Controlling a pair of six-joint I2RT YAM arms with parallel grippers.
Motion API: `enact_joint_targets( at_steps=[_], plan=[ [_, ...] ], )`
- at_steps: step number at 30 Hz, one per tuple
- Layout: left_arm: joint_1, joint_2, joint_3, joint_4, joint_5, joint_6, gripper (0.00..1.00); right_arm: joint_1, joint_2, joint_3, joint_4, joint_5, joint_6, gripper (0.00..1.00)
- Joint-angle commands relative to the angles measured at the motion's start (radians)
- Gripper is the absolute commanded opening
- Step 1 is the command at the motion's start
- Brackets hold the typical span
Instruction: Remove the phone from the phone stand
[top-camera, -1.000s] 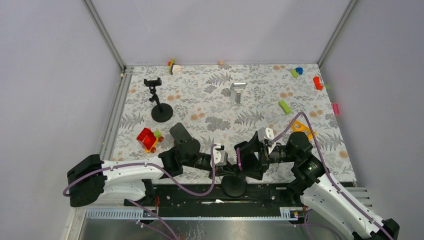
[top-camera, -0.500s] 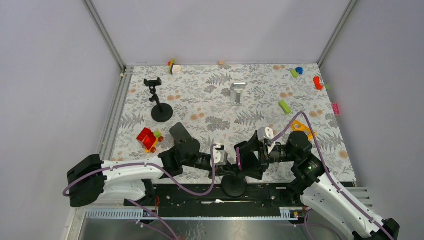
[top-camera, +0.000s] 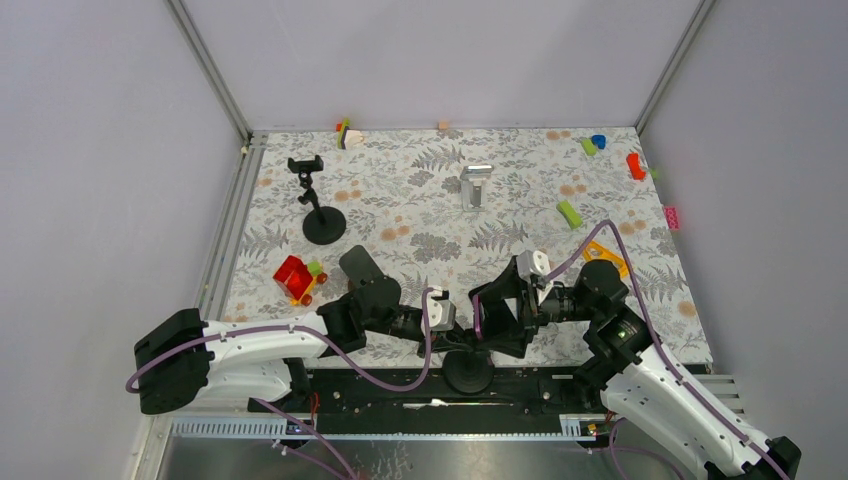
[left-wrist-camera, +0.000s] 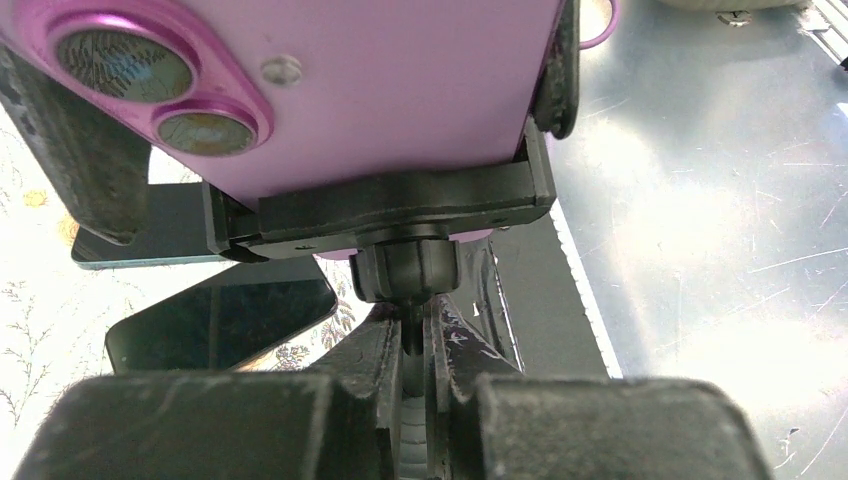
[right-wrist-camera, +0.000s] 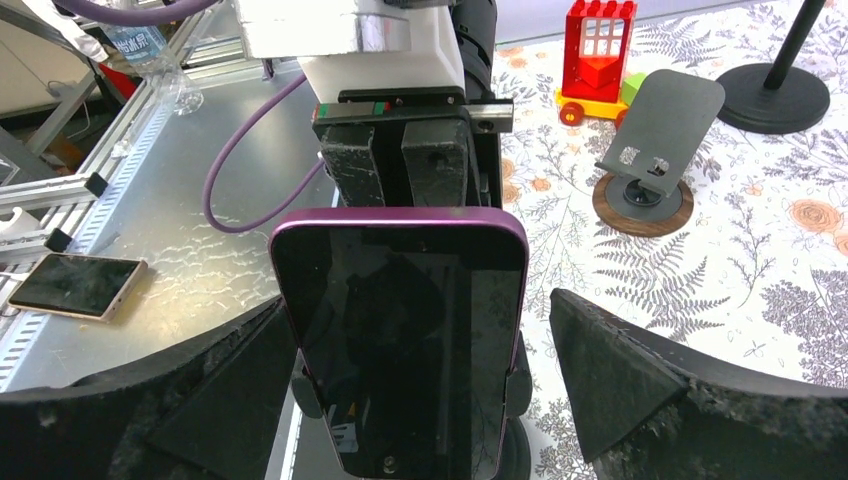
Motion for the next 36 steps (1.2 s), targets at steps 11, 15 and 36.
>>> enact_joint_targets(
  at_steps=[11,15,36],
  plan=[
    [-0.007,0.01,0.037,-0.015,0.035,-0.013,0.0,-0.015,0.008,0.044,-0.016,0.02,-0.05,0.65],
    [-0.006,-0.002,0.038,0.001,0.0,-0.029,0.11,-0.014,0.003,0.036,-0.024,0.036,-0.073,0.03],
    [-0.006,-0.005,0.154,-0.032,-0.025,-0.023,0.84,-0.014,-0.035,-0.015,0.063,0.046,-0.014,0.0]
  ],
)
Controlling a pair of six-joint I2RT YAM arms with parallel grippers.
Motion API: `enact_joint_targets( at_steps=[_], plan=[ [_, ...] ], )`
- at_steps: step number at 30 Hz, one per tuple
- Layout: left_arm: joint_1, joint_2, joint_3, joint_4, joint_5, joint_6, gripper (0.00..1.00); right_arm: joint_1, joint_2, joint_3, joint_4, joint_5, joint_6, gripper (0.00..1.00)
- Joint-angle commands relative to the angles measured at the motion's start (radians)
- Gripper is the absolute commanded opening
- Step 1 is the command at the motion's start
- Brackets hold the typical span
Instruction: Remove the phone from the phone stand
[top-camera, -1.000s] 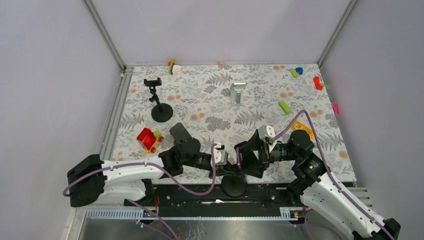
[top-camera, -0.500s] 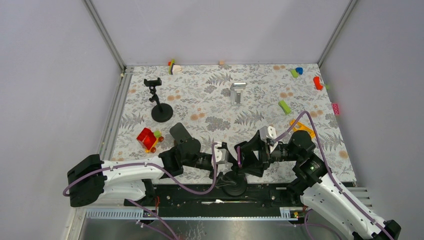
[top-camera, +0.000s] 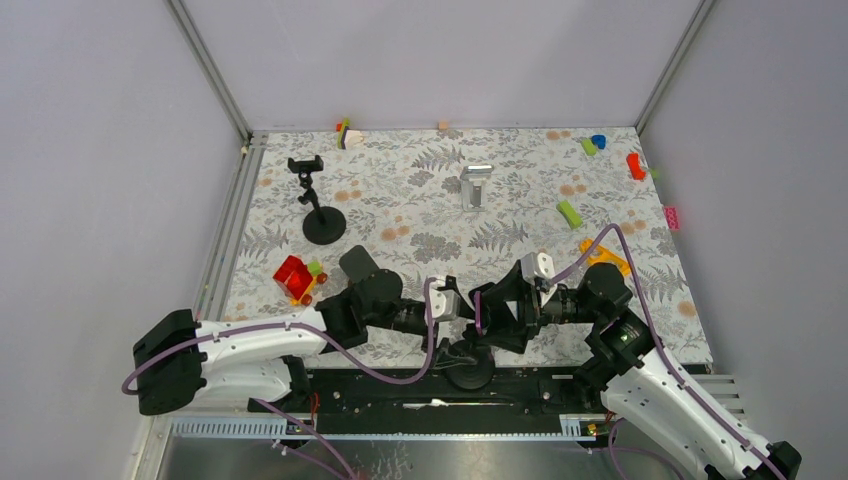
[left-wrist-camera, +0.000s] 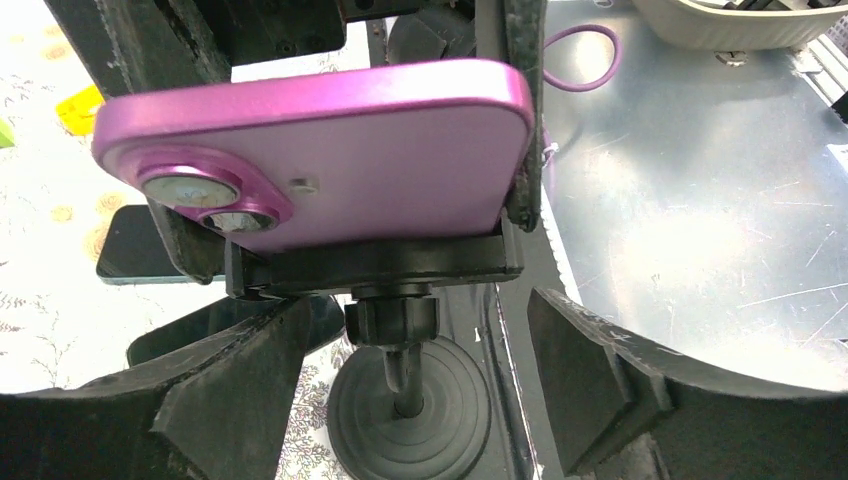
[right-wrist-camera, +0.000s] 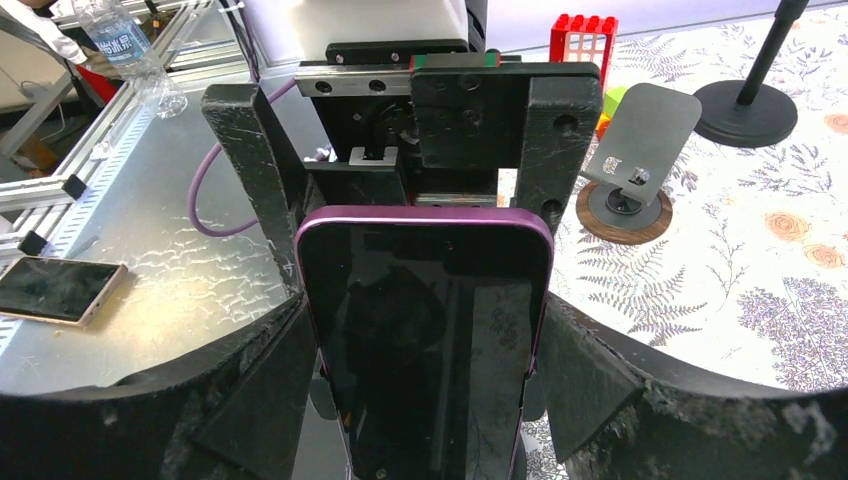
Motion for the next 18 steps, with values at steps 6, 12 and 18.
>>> enact_joint_targets(
  at_steps=[6,12,18],
  plan=[
    [-0.004,0.041,0.112,-0.02,0.024,0.016,0.59,-0.013,-0.005,-0.011,0.057,0.03,0.006,0.0],
    [-0.004,0.054,0.116,-0.02,0.029,0.003,0.42,-0.014,0.0,-0.017,0.056,0.027,0.01,0.0],
    [-0.004,0.07,0.124,-0.006,0.042,-0.009,0.24,-0.013,0.001,-0.019,0.052,0.024,0.012,0.0]
  ],
)
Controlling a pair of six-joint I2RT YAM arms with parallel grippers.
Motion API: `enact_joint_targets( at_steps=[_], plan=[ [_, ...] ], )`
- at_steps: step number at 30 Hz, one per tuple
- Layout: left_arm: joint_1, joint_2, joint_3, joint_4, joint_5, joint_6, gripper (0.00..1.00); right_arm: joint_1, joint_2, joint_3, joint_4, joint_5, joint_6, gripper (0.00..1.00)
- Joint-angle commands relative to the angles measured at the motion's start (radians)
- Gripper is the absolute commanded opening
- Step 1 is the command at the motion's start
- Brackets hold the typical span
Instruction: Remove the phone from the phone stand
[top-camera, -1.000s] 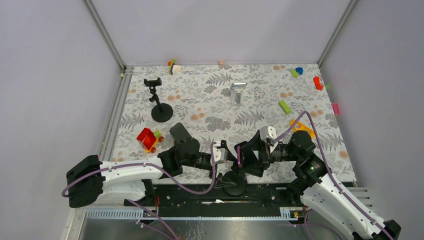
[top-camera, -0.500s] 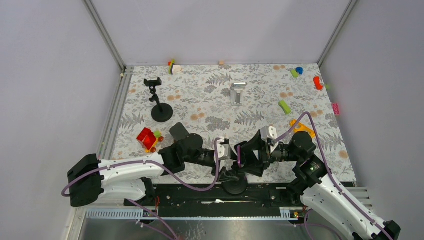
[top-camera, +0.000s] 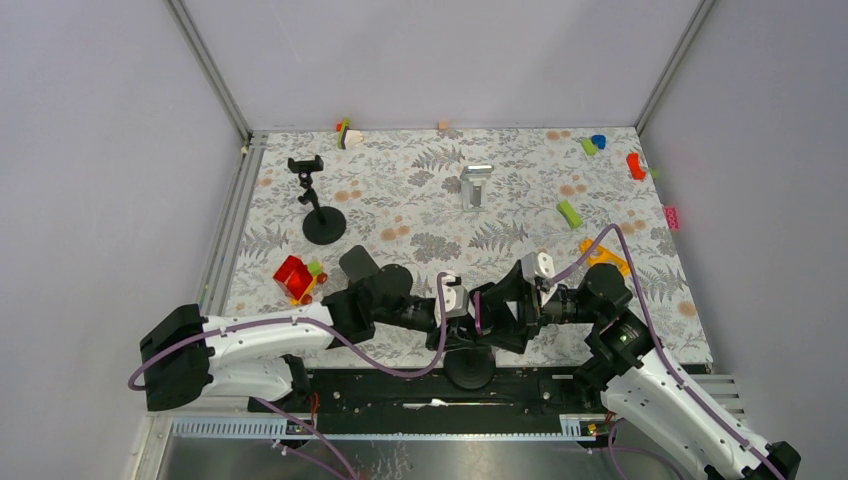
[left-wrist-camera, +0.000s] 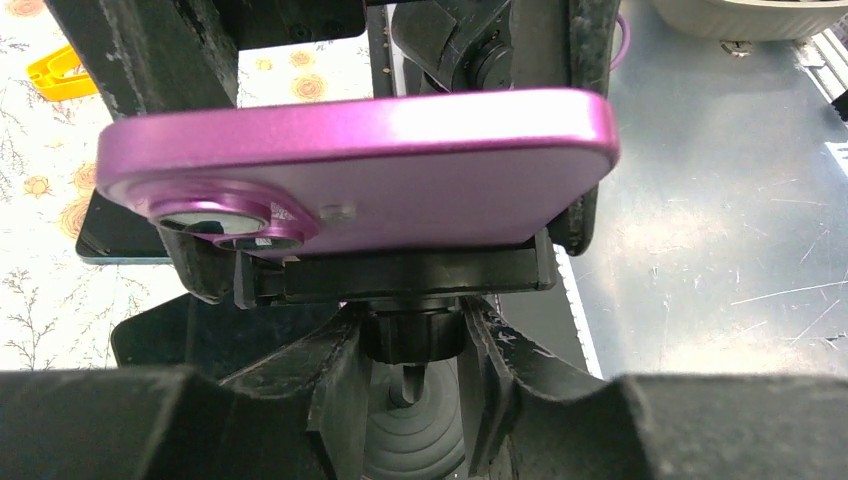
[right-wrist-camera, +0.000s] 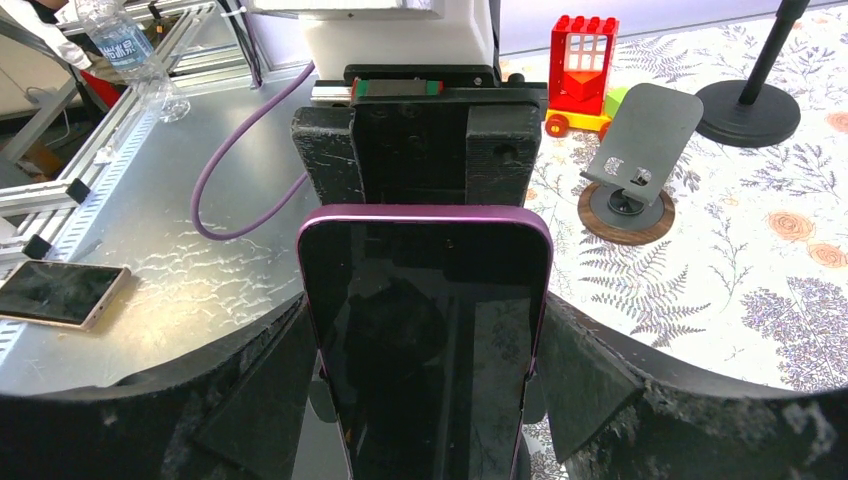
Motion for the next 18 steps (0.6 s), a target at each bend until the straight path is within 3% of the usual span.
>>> enact_joint_targets(
  at_steps=[1,2,3,10,18],
  plan=[
    [-0.006,0.013,0.054,0.086,0.036,0.0,0.19,-0.011,0.004,-0.005,0.03,0.026,-0.007,0.0],
    [-0.006,0.013,0.054,0.082,0.03,0.003,0.06,-0.012,0.003,-0.005,0.027,0.029,-0.008,0.0],
    [-0.006,0.01,0.054,0.078,0.03,0.009,0.0,-0.012,0.001,-0.003,0.019,0.035,-0.011,0.0],
    [0.047,-0.056,0.039,0.026,0.04,0.053,0.0,-0.011,0.013,0.025,-0.016,0.112,-0.044,0.0],
    [0.19,-0.137,0.092,-0.173,0.093,0.149,0.0,0.0,0.182,0.153,0.05,0.154,-0.077,0.0]
  ],
)
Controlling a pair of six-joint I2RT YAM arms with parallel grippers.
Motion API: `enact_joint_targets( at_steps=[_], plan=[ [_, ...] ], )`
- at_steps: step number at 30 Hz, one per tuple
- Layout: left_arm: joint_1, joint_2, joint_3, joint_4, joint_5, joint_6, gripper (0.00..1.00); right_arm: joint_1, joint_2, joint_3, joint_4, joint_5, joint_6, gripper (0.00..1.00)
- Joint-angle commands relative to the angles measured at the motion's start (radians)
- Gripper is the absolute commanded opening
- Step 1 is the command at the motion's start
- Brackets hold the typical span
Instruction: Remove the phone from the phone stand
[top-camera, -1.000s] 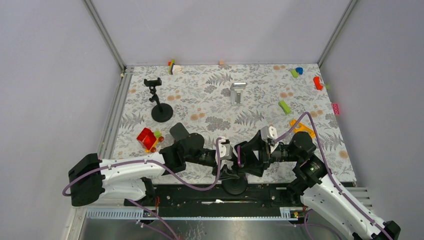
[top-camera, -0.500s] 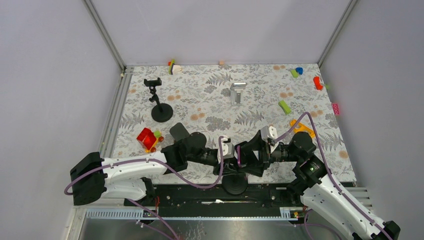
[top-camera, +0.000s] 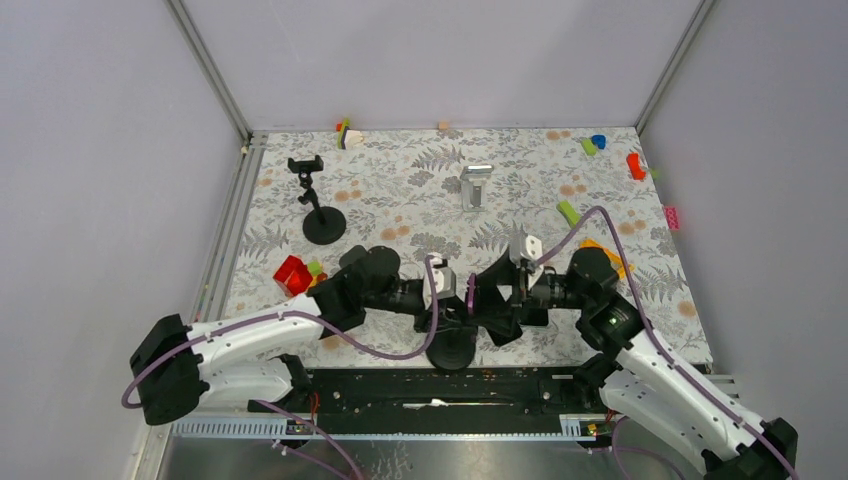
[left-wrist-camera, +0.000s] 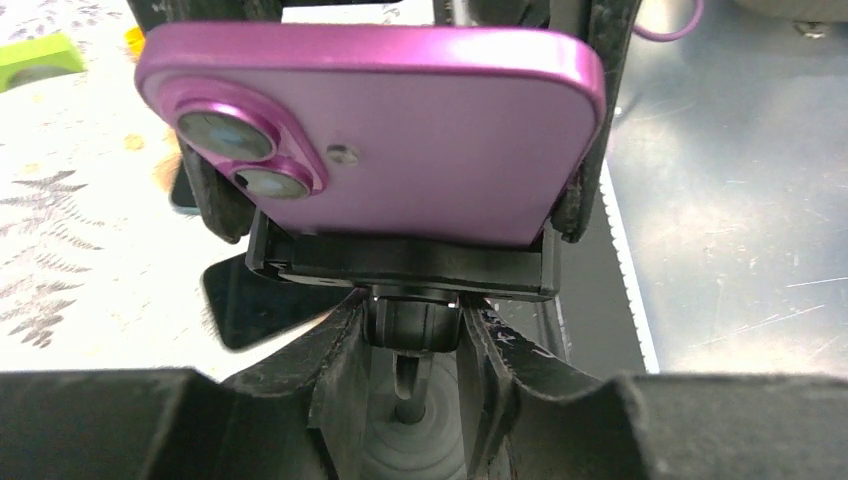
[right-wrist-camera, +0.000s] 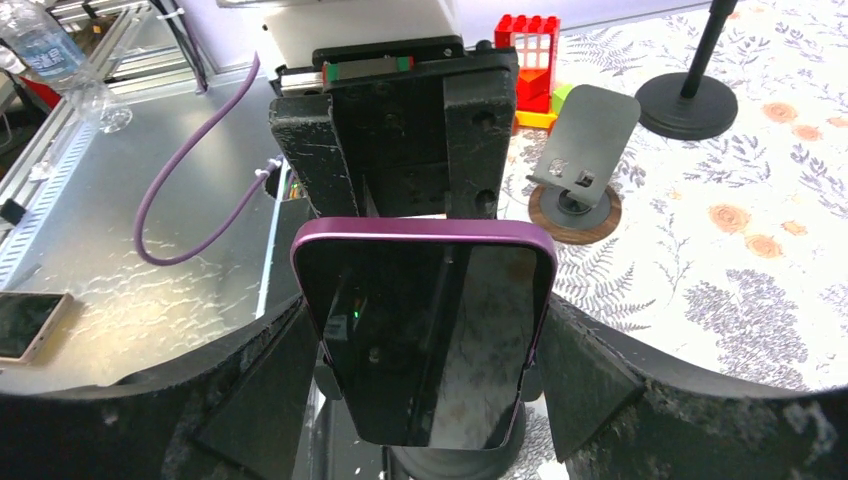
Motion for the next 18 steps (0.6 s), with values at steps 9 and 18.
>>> enact_joint_targets(
  at_steps=[9,18],
  plan=[
    [0.1,-0.11,-0.023,0.022,0.052,0.046,0.0,0.048,0.245,0.121,0.149,0.112,-0.051,0.0],
    [0.101,-0.138,-0.069,0.037,0.015,0.035,0.0,0.126,0.241,0.117,0.074,0.188,-0.104,0.49]
  ],
)
